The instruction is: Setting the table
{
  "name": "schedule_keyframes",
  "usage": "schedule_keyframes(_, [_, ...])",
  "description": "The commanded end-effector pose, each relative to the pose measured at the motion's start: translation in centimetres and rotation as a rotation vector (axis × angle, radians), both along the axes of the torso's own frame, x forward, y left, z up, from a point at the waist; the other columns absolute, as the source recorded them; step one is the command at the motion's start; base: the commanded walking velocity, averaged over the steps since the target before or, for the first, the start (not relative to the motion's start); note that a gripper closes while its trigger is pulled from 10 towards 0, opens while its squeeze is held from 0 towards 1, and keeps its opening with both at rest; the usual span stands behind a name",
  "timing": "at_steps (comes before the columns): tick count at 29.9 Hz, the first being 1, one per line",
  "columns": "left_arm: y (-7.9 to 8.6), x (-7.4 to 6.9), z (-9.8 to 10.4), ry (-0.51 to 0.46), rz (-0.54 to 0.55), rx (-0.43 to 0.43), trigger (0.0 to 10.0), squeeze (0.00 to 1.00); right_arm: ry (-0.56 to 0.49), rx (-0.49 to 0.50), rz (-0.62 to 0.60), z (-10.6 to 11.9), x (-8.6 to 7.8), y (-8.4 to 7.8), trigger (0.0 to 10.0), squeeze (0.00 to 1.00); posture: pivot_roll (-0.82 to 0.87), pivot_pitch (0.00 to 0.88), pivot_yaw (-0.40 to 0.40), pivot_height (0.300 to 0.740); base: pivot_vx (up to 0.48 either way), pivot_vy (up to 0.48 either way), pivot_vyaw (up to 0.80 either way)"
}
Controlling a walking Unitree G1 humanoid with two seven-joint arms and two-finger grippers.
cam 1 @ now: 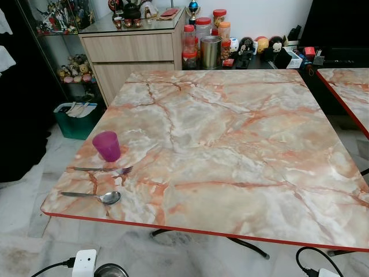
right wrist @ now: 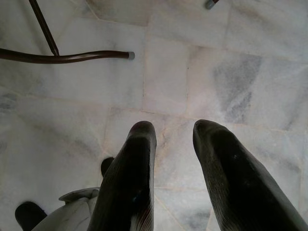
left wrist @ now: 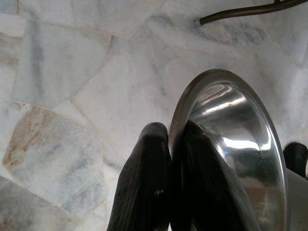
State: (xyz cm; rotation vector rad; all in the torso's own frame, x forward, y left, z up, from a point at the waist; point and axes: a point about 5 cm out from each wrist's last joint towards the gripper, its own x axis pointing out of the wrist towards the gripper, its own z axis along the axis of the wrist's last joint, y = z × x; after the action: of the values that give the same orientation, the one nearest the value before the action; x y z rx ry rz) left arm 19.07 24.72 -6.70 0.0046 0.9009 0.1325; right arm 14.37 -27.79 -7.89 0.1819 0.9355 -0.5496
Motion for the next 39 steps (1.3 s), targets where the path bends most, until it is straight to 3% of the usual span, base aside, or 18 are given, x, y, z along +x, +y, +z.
schedule_keyframes(1, [0.05, -0.58, -0.31, 0.023, 0.015, -0.014, 10.0, 0.0, 0.016, 0.011, -0.002, -0.25, -0.4, 0.22, 10.0, 0.0, 0.01, 0.049, 0.057, 0.74, 0.0, 0.0, 0.0])
schedule_keyframes(13, [0.06, -0.55, -0.29, 0.02, 0.016, -0.018, 10.0, 0.0, 0.015, 0.012, -0.004, -0.24, -0.37, 0.22, 10.0, 0.0, 0.01, 0.059, 0.058, 0.74, 0.0, 0.0, 0.0])
schedule_keyframes(26, [0.03, -0.48, -0.26, 0.015, 0.017, -0.02, 10.0, 0.0, 0.013, 0.012, -0.003, -0.19, -0.28, 0.18, 10.0, 0.0, 0.01, 0.062, 0.056, 0.74, -0.258, 0.0, 0.0])
schedule_keyframes(39, [0.18, -0.44, -0.18, 0.011, 0.014, 0.0, 10.0, 0.0, 0.013, 0.012, -0.004, -0.19, -0.28, 0.16, 10.0, 0.0, 0.01, 0.062, 0.056, 0.74, 0.0, 0.0, 0.0])
